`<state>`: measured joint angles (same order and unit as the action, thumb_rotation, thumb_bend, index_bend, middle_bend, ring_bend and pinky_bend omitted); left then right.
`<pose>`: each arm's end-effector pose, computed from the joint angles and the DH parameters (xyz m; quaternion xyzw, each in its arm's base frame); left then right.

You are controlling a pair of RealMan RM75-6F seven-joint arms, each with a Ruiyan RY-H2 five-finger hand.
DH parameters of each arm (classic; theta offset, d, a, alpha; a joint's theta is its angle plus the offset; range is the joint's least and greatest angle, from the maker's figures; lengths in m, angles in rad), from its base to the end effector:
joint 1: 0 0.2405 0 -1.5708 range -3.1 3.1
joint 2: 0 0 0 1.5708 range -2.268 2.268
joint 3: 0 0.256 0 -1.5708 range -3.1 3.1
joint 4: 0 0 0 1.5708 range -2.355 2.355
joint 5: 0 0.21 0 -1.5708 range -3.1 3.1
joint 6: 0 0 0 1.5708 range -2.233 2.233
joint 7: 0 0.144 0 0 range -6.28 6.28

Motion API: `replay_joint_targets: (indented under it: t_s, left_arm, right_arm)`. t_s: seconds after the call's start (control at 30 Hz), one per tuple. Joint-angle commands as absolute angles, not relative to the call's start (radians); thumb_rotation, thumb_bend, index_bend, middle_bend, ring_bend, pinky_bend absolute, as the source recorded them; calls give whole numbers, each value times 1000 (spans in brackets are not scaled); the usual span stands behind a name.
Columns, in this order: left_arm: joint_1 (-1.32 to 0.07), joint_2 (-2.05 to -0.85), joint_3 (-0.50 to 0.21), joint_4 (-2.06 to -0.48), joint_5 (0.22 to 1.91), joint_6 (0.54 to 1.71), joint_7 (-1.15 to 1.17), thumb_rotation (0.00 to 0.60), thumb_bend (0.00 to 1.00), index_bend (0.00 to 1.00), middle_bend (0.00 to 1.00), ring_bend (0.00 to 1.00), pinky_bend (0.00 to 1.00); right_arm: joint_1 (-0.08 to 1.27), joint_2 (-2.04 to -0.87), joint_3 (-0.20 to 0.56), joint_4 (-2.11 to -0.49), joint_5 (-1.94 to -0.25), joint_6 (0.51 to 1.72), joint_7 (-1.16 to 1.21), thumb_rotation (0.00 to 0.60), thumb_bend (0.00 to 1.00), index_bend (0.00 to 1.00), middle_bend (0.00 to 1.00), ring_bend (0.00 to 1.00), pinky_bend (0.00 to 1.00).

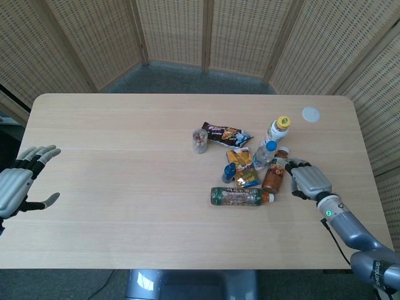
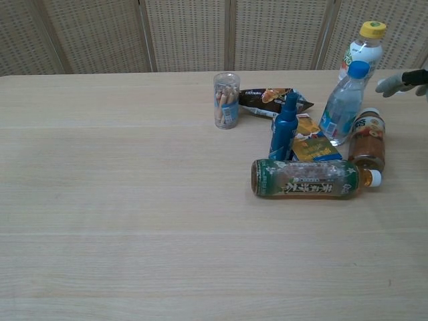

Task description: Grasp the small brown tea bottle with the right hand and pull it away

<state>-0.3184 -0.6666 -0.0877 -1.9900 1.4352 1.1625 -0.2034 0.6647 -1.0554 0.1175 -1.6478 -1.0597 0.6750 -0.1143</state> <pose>-0.2266 0.2352 0.2214 -0.6491 -0.4476 -0.3876 0.4777 -0.2384 -0.3342 0.1034 0.7326 -0.4708 0.2362 0.4311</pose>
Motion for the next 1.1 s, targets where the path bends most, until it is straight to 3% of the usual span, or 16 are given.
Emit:
replay_joint_targets:
  t_s: [0.03,0.53,0.83,1.1]
  left_arm:
    - [-318,-667,-88,-1994,1435,1164,-200,600,335,83,49,0,0]
    - [-309,-663,-90,-2008,1445,1190,-189,600,337,82,49,0,0]
    - [-302,-673,-87,-1994,1452,1200,-204,600,336,81,49,0,0]
    - [-310,-683,-91,-1984,1462,1197,-210,600,338,81,49,0,0]
  right_arm:
    - [683,-1106,109,-1575,-1078,636,-77,600,1000,0,0,0,0]
    - [732,-1232,78,-1362,-1140,524,-5,600,970,0,0,0,0]
    - [751,-1245,56,-1346,-1104,514,-49,599,954,0,0,0,0]
    - [734,-1172,18,-1417,-1033,555,-119,598,937,0,0,0,0]
